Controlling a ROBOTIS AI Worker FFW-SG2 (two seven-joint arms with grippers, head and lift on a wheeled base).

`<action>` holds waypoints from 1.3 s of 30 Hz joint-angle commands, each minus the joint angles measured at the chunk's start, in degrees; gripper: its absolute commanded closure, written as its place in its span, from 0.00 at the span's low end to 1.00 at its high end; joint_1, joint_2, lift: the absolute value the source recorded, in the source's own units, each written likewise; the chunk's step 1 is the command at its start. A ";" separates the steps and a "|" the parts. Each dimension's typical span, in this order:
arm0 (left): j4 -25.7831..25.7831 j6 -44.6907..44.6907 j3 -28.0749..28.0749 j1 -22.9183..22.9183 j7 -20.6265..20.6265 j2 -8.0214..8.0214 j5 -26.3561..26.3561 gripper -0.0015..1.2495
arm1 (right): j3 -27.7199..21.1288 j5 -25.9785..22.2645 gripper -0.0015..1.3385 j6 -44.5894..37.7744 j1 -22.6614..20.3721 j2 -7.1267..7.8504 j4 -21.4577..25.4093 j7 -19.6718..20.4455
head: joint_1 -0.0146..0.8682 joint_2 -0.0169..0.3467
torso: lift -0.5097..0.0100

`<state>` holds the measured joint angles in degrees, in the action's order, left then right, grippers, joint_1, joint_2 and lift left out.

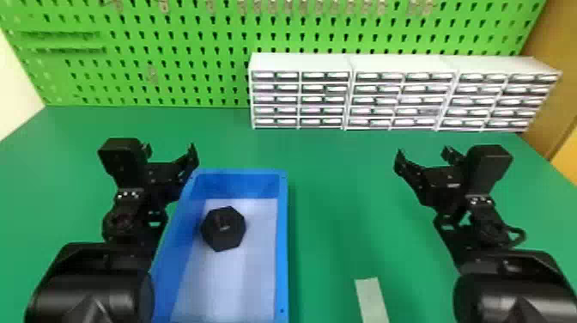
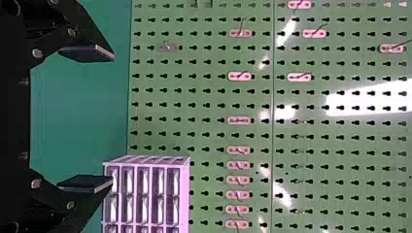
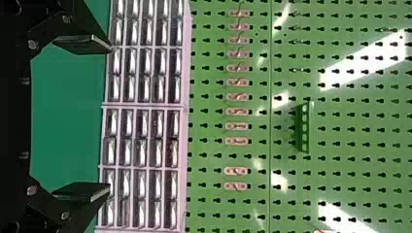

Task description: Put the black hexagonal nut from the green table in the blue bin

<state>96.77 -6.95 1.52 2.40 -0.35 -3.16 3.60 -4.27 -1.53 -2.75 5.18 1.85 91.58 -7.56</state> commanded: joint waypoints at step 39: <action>0.00 -0.44 -0.37 0.06 0.00 0.00 0.18 0.29 | -0.12 0.12 0.21 -0.59 -0.09 -0.09 0.35 0.00 | 0.79 0.19 | 0.80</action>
<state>96.77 -7.29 1.08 2.46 -0.35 -3.16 3.78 -4.40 -1.41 -3.34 5.10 1.76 91.85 -7.56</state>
